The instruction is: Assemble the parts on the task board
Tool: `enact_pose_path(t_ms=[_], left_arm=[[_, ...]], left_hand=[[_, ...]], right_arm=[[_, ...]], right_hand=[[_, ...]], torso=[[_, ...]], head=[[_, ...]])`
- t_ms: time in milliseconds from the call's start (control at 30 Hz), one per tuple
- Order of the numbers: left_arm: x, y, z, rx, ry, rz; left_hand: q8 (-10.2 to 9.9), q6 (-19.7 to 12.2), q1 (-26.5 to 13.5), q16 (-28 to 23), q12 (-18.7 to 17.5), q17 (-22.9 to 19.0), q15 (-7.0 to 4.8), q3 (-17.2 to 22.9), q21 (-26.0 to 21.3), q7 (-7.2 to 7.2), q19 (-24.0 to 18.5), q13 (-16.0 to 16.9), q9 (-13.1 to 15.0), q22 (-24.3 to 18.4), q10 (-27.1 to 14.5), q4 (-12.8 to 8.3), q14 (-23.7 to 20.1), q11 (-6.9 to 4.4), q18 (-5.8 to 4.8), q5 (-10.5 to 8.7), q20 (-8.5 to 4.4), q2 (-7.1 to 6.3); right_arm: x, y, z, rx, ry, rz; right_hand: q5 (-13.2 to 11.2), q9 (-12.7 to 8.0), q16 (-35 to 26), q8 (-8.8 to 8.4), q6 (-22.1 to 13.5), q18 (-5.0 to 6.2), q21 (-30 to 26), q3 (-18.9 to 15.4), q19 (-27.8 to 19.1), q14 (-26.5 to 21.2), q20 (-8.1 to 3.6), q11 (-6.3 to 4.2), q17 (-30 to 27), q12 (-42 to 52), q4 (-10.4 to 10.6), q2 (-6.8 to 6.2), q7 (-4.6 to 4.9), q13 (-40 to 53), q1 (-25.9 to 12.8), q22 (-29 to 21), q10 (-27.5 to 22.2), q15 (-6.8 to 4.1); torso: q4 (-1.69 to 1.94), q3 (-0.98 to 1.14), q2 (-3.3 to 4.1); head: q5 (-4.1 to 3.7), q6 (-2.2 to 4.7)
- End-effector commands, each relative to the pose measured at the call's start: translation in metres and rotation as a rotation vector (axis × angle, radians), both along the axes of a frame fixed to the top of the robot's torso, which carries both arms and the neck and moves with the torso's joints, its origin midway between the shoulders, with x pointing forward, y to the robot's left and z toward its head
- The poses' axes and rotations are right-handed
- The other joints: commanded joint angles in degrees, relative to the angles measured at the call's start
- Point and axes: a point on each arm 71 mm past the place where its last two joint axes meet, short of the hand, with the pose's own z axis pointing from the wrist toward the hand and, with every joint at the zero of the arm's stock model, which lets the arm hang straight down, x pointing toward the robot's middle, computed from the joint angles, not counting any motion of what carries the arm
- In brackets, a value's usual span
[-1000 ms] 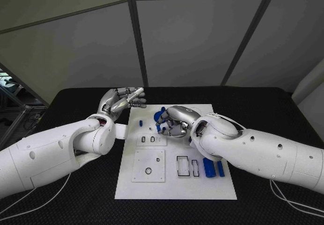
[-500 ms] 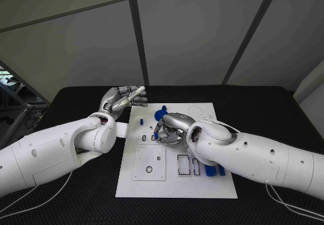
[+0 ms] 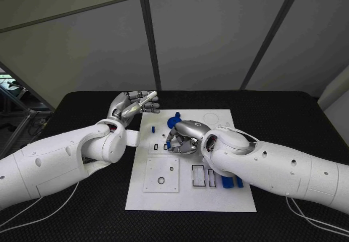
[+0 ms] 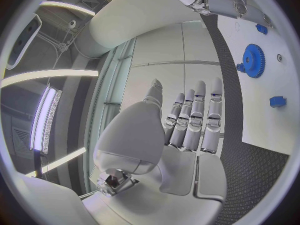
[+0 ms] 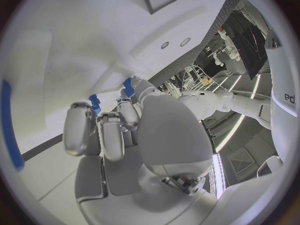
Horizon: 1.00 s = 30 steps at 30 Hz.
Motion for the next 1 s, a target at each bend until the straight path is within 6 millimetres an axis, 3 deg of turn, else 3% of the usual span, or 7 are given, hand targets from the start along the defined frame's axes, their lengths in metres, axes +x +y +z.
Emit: enact_pose_path(t_ms=[33,1000], left_arm=[[0.0001,-0.0012,0.0014,-0.006,-0.006,-0.012],[0.0002,0.0002,0.0010,-0.005,-0.005,-0.011]], left_hand=[[-0.2,0.3,0.2,-0.3,-0.4,0.1,0.08,-0.1,-0.1,0.09,-0.4,0.0,0.0,0.0,0.2,-0.3,-0.3,0.22,2.72,0.19,0.07,0.59],[-0.3,0.2,0.2,-0.4,-0.5,0.1,0.10,-0.1,0.0,0.14,-0.5,0.0,0.0,0.0,0.1,-0.4,-0.3,0.25,2.72,0.18,0.09,0.59]], right_arm=[[0.0000,-0.0029,-0.0077,-0.051,0.019,-0.009],[-0.0008,-0.0086,-0.0084,-0.066,0.005,-0.026]], right_hand=[[-0.2,-0.1,-0.1,0.13,0.3,-0.96,0.0,0.2,0.0,4.7,-0.38,0.12,8.8,-0.3,0.2,-0.13,-0.14,-0.1,-0.5,-0.1,-0.3,-0.38],[-0.2,-0.2,-0.1,-0.01,0.0,-0.95,0.0,0.1,-0.1,4.7,-0.36,0.19,8.7,-0.5,0.2,-0.64,-0.04,-0.2,-1.1,-0.2,-0.5,-0.33]], torso=[[0.00,0.01,-0.02],[-0.01,-0.02,0.01]], head=[[-0.04,-0.04],[-0.02,-0.14]])
